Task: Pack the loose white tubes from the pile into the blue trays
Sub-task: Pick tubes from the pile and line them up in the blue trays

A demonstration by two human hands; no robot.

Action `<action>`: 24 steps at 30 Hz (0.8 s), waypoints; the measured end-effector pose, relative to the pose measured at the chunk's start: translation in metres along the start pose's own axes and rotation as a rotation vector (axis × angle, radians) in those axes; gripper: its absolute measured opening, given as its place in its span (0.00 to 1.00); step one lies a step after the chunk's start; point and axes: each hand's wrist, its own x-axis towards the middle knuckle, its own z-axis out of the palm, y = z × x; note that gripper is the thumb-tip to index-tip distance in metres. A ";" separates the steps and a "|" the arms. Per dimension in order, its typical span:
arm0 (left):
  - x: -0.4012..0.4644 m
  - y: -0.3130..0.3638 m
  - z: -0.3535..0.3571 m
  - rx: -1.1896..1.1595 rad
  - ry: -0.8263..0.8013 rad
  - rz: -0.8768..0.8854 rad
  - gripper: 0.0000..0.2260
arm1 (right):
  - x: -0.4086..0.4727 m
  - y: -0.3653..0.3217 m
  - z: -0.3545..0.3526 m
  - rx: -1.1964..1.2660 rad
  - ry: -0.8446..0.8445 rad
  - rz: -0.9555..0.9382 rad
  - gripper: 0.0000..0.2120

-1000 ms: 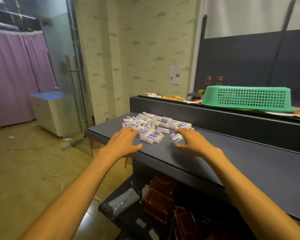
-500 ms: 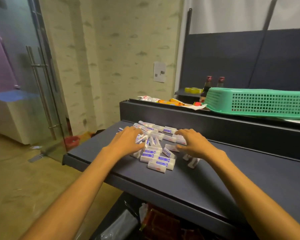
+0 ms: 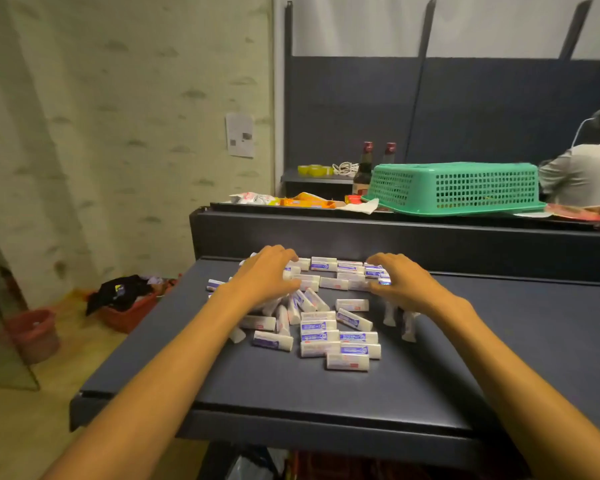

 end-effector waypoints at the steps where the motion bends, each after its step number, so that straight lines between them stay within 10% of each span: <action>1: 0.006 0.000 0.002 -0.014 -0.010 0.015 0.23 | -0.001 0.001 0.000 0.001 0.001 0.016 0.22; 24: 0.103 0.008 0.045 0.003 -0.124 0.143 0.10 | 0.041 0.031 0.004 -0.015 0.054 0.003 0.24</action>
